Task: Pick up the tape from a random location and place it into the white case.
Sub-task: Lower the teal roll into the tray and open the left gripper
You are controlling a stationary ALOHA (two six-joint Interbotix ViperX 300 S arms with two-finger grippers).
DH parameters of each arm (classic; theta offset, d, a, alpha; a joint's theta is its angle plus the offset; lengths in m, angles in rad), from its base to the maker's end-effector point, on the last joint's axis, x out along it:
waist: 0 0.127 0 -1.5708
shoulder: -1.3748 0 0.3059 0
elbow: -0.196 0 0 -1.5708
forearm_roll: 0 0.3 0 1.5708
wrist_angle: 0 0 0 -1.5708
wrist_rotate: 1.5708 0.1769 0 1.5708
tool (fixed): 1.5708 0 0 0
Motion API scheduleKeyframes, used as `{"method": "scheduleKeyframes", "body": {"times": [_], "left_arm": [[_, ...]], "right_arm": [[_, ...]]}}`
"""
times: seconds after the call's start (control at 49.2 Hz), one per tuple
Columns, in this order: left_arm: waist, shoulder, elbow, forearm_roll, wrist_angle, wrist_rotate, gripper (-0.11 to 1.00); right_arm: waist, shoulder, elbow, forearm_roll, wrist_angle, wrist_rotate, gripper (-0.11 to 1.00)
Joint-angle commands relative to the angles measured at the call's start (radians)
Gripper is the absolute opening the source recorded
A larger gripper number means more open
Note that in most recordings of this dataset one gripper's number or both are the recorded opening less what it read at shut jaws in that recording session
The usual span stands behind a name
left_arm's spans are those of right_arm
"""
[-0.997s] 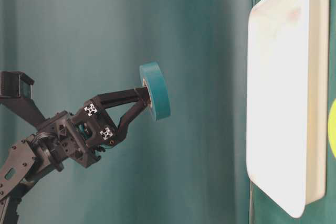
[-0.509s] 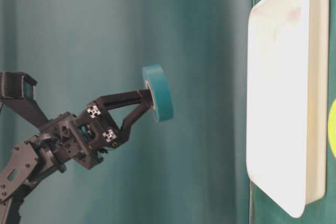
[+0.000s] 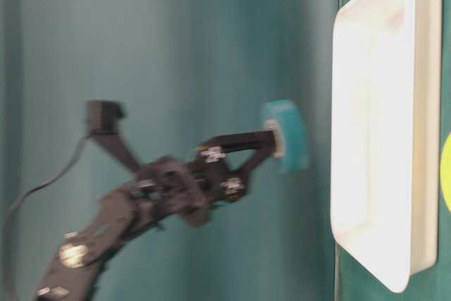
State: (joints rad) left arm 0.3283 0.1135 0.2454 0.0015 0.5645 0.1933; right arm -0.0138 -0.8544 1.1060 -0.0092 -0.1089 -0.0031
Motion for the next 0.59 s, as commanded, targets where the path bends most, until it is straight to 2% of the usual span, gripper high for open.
{"method": "scheduleKeyframes", "body": {"times": [0.0,0.163,0.57], "left_arm": [[0.012,0.0,0.003,-0.003,-0.043,-0.003,0.22],[0.029,0.048,0.029,-0.003,-0.109,-0.002,0.22],[0.064,0.153,0.028,-0.003,-0.132,-0.002,0.22]], "right_arm": [[-0.002,0.009,-0.026,0.0,-0.005,-0.002,0.91],[0.0,0.014,-0.025,-0.002,-0.005,-0.002,0.91],[0.0,0.018,-0.025,0.0,-0.005,-0.002,0.91]]}}
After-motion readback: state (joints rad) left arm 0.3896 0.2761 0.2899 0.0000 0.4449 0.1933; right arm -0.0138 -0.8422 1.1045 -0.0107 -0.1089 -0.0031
